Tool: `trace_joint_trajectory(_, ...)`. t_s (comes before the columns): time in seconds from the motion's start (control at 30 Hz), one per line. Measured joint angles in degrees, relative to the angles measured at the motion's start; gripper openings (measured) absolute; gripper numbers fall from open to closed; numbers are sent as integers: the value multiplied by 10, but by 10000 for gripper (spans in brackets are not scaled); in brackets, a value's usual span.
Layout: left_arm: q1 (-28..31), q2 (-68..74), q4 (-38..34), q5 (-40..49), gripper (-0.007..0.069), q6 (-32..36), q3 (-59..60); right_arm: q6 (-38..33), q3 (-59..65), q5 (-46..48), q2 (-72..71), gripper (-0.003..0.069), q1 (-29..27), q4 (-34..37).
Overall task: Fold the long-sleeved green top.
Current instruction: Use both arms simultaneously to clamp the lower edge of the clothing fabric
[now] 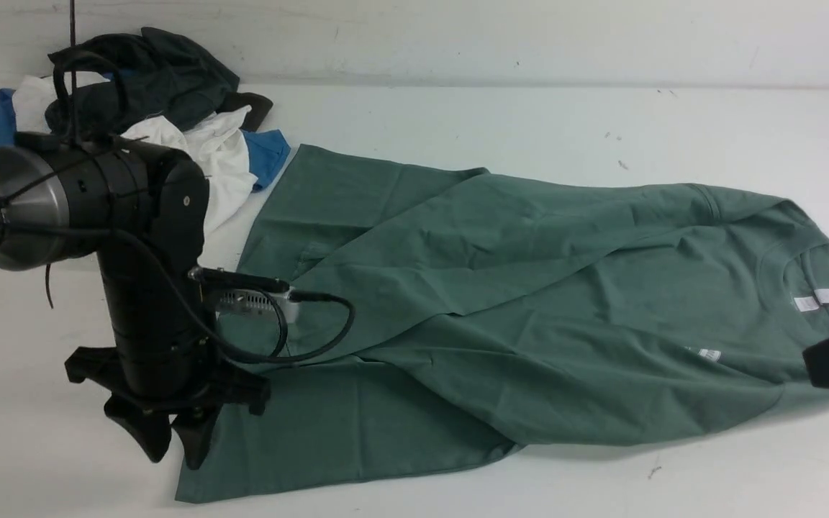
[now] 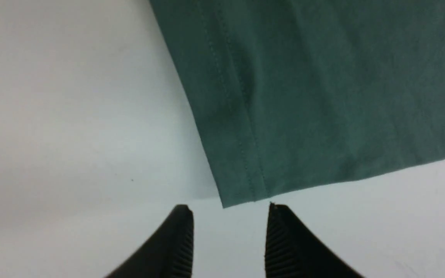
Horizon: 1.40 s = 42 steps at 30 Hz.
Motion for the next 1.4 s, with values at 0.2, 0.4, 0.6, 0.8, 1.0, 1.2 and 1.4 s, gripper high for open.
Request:
trace_joint_trajectory(0.2, 0, -5, -1, -2, 251, -3, 39, -16, 0, 0, 0, -15, 0, 0)
trace_joint_trajectory(0.4, 0, -71, -1, -3, 251, -4, 97, -17, 0, 0, 0, -15, 0, 0)
trace_joint_trajectory(0.6, 0, -150, -1, -29, 237, -55, 126, -17, 0, 0, 0, -15, 0, 0)
trace_joint_trajectory(0.8, 0, -152, -2, -78, 241, -83, 127, -17, 0, 0, 0, -15, 0, 0)
trace_joint_trajectory(1.0, 0, -111, -4, -122, 331, -91, 127, -17, 0, 0, 0, -15, 0, 0)
trace_joint_trajectory(1.2, 0, -66, -12, -170, 475, -147, 127, -18, 0, 0, 0, -15, 0, 18)
trace_joint_trajectory(1.4, 0, -32, -30, -198, 511, -157, 127, -18, 0, 0, 0, -15, 0, 21)
